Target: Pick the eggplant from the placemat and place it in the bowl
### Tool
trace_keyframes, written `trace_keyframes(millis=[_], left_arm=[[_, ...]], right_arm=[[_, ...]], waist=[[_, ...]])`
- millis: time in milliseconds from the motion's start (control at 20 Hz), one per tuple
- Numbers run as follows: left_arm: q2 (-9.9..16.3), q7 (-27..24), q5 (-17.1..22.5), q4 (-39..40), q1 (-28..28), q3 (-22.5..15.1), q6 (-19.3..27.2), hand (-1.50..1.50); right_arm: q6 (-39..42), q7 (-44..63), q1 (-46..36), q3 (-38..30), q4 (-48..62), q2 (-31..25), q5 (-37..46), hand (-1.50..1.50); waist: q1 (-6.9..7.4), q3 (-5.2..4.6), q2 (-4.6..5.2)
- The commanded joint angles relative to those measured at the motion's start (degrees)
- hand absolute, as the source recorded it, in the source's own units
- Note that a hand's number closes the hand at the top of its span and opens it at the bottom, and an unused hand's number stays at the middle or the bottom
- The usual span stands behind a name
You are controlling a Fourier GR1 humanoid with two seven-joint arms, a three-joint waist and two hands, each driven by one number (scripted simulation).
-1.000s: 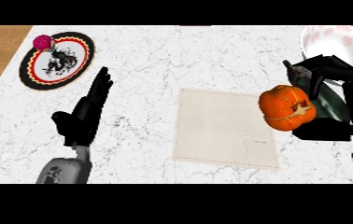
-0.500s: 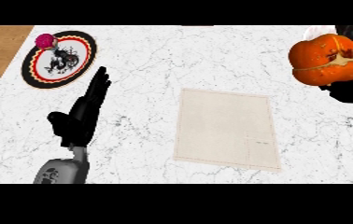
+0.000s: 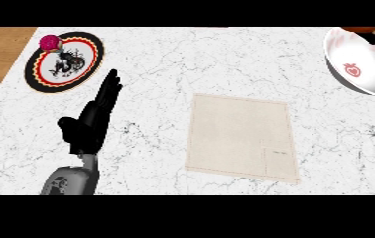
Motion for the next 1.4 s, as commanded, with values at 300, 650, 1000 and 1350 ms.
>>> trace_keyframes(millis=[300, 650, 1000, 1350], left_arm=[[0.1, 2.6, 0.3, -0.9, -1.7, 0.4, -0.5, 0.00], [2.0, -0.3, 2.9, 0.5, -1.1, 2.5, -4.1, 0.00], [0.5, -0.4, 0.5, 0.2, -1.2, 1.0, -2.2, 0.00], [-2.6, 1.1, -1.3, 2.0, -4.7, -1.1, 0.0, 0.00]], right_arm=[[-7.1, -16.9, -2.6, 3.4, 26.4, -3.7, 15.1, 1.50], [-13.9, -28.9, -6.2, -0.4, 48.0, -5.2, 17.8, 1.50], [-17.8, -39.0, -9.3, -2.3, 65.3, -8.3, 20.4, 1.50], [-6.0, -43.5, -10.5, -5.7, 74.8, -9.8, 16.1, -1.50]], waist=[[0.84, 0.08, 0.34], [1.13, 0.10, 0.54], [1.60, 0.16, 0.76], [2.15, 0.32, 1.30]])
